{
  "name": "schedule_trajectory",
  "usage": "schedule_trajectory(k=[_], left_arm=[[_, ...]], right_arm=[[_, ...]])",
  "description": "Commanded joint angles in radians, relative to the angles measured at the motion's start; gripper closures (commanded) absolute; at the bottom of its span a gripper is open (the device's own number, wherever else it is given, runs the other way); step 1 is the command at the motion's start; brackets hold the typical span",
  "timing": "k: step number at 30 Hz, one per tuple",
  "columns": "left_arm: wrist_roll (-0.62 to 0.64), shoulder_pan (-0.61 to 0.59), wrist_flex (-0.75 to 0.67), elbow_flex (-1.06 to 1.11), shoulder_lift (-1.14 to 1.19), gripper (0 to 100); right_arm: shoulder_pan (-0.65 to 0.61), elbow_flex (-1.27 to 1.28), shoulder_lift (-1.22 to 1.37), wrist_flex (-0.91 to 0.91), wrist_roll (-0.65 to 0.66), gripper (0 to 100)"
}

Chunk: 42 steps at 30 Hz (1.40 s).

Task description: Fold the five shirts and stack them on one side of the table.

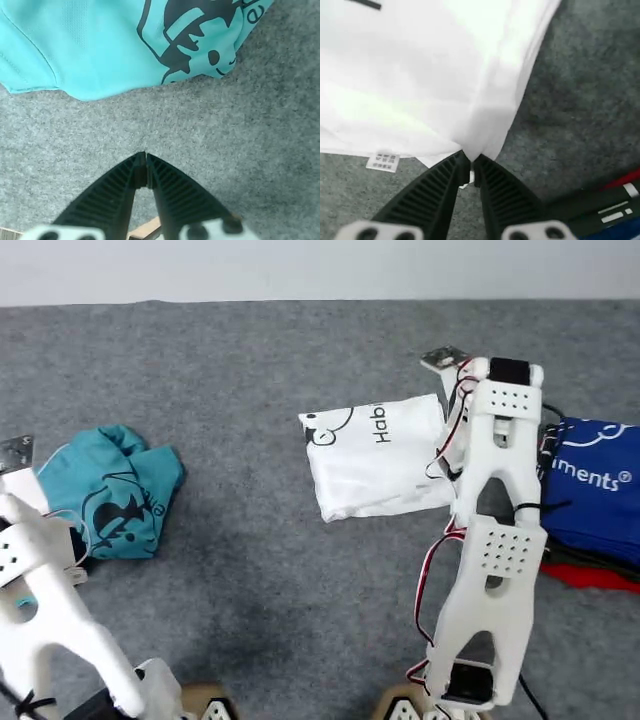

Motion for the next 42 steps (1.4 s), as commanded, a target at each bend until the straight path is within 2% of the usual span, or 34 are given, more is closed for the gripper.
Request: schedule_trajectory(k=[1, 5, 12, 18, 25, 36, 42], left_arm=[[-0.009, 0.005, -0.015, -0.004, -0.029, 100], [-0.009, 0.005, -0.015, -0.002, -0.029, 100], [-0.009, 0.008, -0.015, -0.002, -0.029, 100], [-0.009, 0.006, -0.014, -0.002, -0.029, 100], [-0.009, 0.003, -0.008, -0.002, -0.029, 100], [-0.009, 0.006, -0.014, -0.002, -0.029, 100], [-0.009, 0.006, -0.015, -0.002, -0.029, 100]], right_arm=[[-0.005, -0.057, -0.035, 0.041, -0.051, 83.7], [-0.008, -0.092, -0.113, 0.035, -0.147, 77.1], [-0.124, -0.138, -0.097, -0.022, -0.302, 76.9], [-0.177, -0.138, -0.015, -0.113, -0.376, 76.9], [-0.128, -0.138, 0.045, -0.191, -0.384, 76.9], [-0.127, -0.138, 0.166, -0.252, -0.384, 76.9], [-0.131, -0.216, 0.199, -0.133, -0.382, 78.6]])
